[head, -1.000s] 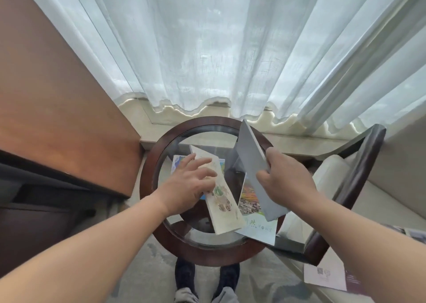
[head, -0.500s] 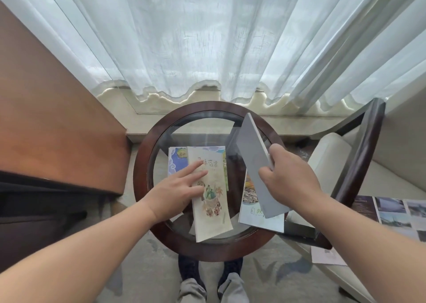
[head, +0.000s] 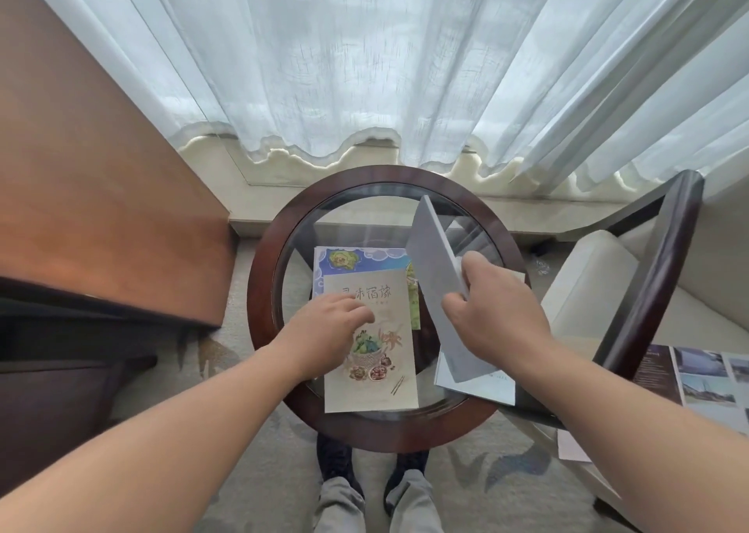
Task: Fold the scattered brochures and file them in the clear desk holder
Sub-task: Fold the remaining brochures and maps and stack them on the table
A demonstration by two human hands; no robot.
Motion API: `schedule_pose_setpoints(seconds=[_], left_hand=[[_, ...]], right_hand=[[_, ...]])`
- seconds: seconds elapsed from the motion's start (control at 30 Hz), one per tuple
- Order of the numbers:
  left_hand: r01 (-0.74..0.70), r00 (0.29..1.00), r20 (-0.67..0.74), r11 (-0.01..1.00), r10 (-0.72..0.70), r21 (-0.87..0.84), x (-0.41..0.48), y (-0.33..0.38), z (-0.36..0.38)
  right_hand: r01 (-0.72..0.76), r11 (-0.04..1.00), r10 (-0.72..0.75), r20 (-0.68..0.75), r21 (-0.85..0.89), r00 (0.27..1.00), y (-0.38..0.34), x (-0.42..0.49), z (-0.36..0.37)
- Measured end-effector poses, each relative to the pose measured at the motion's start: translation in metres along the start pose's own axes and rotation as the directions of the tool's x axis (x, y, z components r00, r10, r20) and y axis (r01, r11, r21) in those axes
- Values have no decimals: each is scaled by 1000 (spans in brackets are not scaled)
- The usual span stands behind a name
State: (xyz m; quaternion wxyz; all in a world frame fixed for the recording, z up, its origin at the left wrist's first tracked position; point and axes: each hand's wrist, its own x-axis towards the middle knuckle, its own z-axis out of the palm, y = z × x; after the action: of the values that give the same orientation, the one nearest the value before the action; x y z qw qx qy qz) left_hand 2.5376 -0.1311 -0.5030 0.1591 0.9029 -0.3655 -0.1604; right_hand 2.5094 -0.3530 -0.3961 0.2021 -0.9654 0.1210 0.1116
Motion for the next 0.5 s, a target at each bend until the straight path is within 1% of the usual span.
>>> schedule_pose_setpoints(seconds=[0.1,0.17,0.23,0.3,0.33,0.37,0.4,0.43,0.47,0.5], left_hand=[[-8,991,-136,999,1,-48,16,17,-15],[-26,985,-173,999,19,-41,23,22,-25],[-16,986,-164,1000,12,-24,25,23,-29],[21,992,-127,1000,-24,-23,23,23,-30],[62,992,-105,996,-69,-61,21,25,-29],[126,987,-85,982,-139,-141,20,28,-30],[203,972,-61,942,-227,-265,20,32,-31],[281,946,-29,862,-322,-421,22,38,-33],[340,911,15,728,-413,-595,25,45,-37],[369,870,75,543,-487,-754,29,52,-42]], right_hand=[[7,1000,-7,7,-5,1000,-5,0,1],[10,1000,-10,2,-1,1000,-8,0,-2],[15,1000,-14,-13,5,1000,-9,0,-6],[15,1000,-15,-21,12,1000,-9,-1,-9],[15,1000,-14,-21,14,1000,-9,-1,-10],[15,1000,-15,-19,15,1000,-8,-2,-9],[15,1000,-14,-12,16,1000,-8,-3,-9],[15,1000,-15,-4,17,1000,-8,-5,-7],[19,1000,-19,3,16,1000,-9,-7,-5],[23,1000,-23,8,17,1000,-11,-10,-3]])
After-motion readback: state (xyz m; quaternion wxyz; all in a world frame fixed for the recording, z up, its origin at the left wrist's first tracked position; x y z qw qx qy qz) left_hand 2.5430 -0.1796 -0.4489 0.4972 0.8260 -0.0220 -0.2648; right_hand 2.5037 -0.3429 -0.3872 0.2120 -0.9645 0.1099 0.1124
